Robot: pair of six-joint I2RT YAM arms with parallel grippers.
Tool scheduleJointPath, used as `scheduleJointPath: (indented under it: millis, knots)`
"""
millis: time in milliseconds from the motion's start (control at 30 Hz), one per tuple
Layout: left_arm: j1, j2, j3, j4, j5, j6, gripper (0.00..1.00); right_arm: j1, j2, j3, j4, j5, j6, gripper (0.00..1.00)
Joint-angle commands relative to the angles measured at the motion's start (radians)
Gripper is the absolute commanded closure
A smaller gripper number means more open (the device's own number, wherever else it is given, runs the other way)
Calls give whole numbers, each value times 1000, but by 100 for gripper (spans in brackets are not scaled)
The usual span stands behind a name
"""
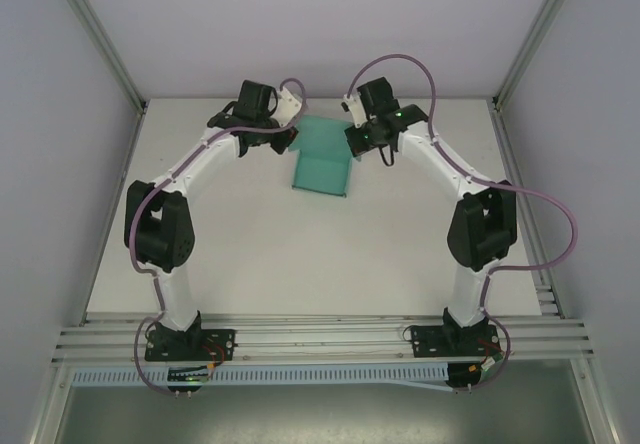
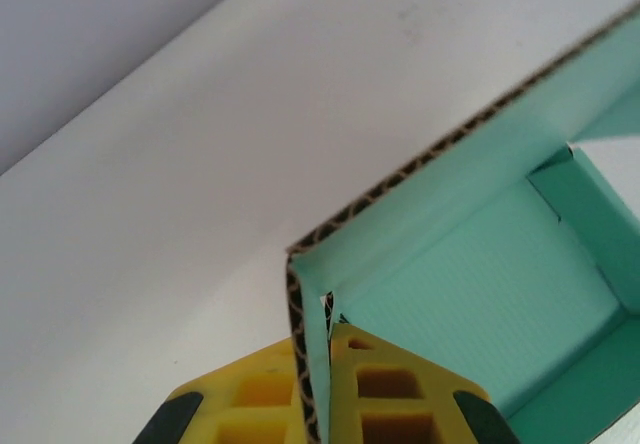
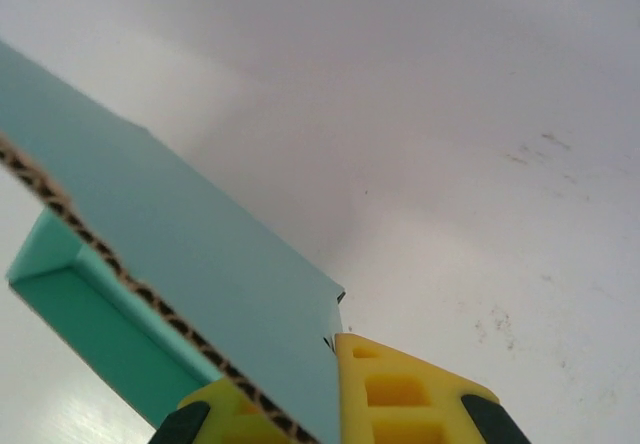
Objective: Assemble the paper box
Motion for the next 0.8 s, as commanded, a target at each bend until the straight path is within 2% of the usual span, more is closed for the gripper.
scheduleJointPath:
  millis: [0, 100, 200, 300, 367, 533, 767]
  knots:
    - [-33, 26, 91, -9, -137, -236, 100, 31, -16, -30, 184, 140, 390, 100]
    - [-41, 45, 93, -3, -174, -386, 100, 40, -3, -57, 280, 203, 578, 100]
    - [-43, 19, -20, 96, -173, -525, 100, 41, 5, -112, 409, 203, 704, 100]
    - [-43, 10, -80, 150, -143, -601, 100, 42, 40, -86, 413, 264, 803, 100]
    - [-47, 16, -90, 157, -170, -643, 100, 52, 54, -80, 418, 298, 851, 100]
    - [-53, 56, -89, 177, -169, -699, 100, 85, 84, -104, 471, 294, 850, 100]
    - [-65, 121, -84, 218, -89, -772, 100, 95, 93, -190, 493, 278, 848, 100]
